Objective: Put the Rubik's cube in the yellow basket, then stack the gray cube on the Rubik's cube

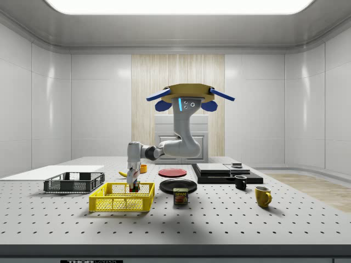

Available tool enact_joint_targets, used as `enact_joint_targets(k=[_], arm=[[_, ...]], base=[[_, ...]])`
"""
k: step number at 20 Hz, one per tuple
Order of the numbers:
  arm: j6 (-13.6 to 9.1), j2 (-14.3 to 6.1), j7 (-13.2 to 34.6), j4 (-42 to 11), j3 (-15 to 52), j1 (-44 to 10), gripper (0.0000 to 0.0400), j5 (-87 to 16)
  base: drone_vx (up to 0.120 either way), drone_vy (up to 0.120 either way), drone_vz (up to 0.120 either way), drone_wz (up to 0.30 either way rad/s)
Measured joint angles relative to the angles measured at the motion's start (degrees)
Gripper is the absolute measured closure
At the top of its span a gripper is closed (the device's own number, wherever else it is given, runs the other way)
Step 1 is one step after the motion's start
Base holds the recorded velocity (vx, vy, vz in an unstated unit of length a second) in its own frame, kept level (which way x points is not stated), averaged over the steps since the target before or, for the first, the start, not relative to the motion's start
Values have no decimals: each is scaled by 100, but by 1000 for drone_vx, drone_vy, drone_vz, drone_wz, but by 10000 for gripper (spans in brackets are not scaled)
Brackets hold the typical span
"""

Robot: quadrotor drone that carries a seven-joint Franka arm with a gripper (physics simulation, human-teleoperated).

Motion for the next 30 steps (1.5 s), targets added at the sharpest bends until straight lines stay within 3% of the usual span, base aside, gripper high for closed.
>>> enact_joint_targets(k=[15,18,27,30], arm=[[344,8,29,190,-1018,-156,75,-956],[365,25,30,216,-1113,-173,39,-1050],[200,64,10,126,-780,-91,4,-754],[102,70,2,71,-519,-47,2,-512]], base=[[0,0,0,0],[0,0,0,0],[0,0,0,0],[0,0,120,0]])
